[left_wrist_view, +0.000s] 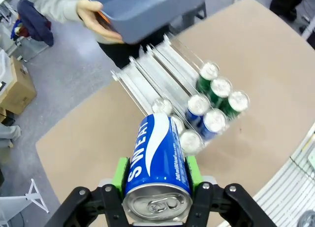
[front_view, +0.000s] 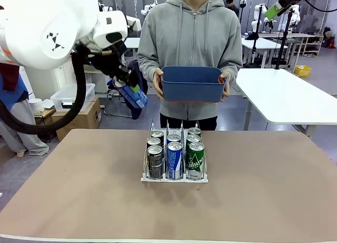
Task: Fill the beverage cans into the dispenser.
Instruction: Place the picked Ionic drink in the line of the Automatic Can Dispenser with the same cans.
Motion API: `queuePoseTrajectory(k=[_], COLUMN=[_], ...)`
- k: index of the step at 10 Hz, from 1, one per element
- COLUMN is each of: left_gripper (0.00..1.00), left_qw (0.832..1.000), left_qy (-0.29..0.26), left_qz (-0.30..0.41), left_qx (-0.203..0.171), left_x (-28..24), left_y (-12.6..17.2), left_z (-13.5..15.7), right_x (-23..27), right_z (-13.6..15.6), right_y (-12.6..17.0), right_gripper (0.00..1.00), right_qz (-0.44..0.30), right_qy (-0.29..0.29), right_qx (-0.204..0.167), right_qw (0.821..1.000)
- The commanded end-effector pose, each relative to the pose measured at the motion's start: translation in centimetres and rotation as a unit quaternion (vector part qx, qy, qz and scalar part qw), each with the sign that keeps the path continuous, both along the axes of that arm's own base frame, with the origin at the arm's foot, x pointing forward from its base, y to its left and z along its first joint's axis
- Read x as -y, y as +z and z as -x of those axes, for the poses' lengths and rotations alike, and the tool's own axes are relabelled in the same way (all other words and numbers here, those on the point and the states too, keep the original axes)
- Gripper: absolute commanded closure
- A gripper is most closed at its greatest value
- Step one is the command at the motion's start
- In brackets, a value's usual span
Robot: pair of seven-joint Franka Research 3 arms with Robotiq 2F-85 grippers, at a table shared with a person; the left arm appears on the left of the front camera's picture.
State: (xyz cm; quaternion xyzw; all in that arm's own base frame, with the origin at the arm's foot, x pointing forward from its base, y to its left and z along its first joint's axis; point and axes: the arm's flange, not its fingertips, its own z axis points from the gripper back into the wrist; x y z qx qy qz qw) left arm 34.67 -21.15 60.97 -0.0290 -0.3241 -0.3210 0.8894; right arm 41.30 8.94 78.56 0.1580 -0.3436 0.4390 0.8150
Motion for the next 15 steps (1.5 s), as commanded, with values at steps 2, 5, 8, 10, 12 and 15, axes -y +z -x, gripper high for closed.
queuePoseTrajectory(k=[2, 5, 8, 10, 12, 15], left_gripper=[0.43, 0.43, 0.43, 0.43, 0.43, 0.43], left_qw=[0.998, 0.998, 0.998, 0.998, 0.998, 0.999], left_qy=[-0.04, -0.036, -0.036, 0.019, 0.046, 0.041], left_qz=[-0.025, -0.031, -0.031, -0.027, -0.022, -0.027], left_qx=[-0.041, -0.049, -0.049, -0.059, -0.045, -0.01], left_x=[1.1, 1.8, 1.8, 2.8, 4.8, 7.0], left_y=[-1.4, -2.3, -2.3, -2.3, -3.7, -5.8], left_z=[2.7, 2.7, 2.7, 2.7, 4.9, 8.6], right_x=[0.1, 0.1, 0.1, 0.1, 0.1, 0.1], right_z=[0.2, 0.2, 0.2, 0.2, 0.2, 0.2], right_y=[-0.1, -0.1, -0.1, -0.1, -0.1, -0.1], right_gripper=[0.0, 0.0, 0.0, 0.0, 0.0, 0.0], right_qz=[0.003, 0.003, 0.003, 0.003, 0.003, 0.003], right_qy=[0.002, 0.002, 0.002, 0.002, 0.002, 0.002], right_qx=[-0.001, -0.001, -0.001, -0.001, -0.001, -0.001], right_qw=[1.0, 1.0, 1.0, 1.0, 1.0, 1.0])
